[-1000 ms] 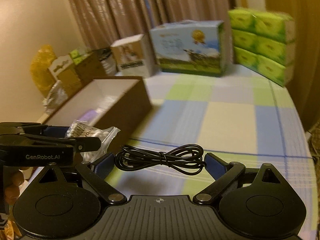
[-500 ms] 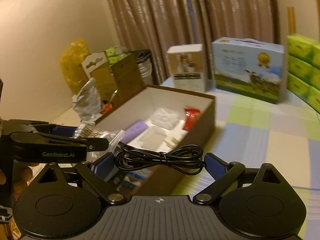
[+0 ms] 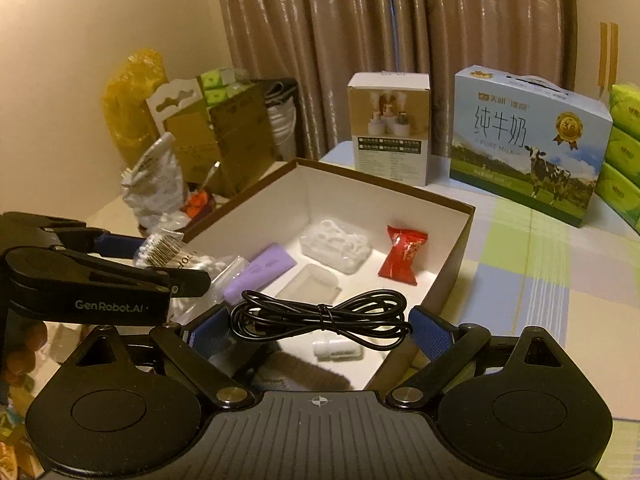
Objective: Organize objects
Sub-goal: 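Carry the swab bag with the left gripper while the right carries the cable to the box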
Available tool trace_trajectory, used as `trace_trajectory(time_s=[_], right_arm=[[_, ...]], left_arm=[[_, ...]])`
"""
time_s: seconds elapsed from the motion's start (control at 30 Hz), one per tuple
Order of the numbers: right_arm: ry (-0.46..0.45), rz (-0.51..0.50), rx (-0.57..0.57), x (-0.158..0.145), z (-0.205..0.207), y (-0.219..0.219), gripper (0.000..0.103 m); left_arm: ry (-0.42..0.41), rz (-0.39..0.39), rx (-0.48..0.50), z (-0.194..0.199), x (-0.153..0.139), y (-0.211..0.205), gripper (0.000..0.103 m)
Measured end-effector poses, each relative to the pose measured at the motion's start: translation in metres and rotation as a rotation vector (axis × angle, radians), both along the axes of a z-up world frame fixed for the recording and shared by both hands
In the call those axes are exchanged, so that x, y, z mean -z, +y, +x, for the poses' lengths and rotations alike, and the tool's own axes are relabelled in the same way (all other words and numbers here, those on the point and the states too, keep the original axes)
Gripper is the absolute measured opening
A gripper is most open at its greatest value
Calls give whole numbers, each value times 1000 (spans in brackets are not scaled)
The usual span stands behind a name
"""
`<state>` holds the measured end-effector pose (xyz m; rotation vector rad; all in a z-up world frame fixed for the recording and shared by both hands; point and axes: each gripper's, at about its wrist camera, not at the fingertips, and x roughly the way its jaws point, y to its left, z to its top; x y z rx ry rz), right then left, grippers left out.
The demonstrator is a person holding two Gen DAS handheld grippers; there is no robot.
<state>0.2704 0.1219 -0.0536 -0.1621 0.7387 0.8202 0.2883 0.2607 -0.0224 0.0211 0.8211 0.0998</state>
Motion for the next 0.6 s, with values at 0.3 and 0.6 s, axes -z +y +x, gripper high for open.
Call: trace_trajectory(time_s=[0.3,0.6], right_arm=[[-13,-71,24,18,40,23,93],[-43,-135,18,30,72,40,93]], left_arm=[[28,2,50,48,16,10,65],[56,11,78,85,29,16,65]])
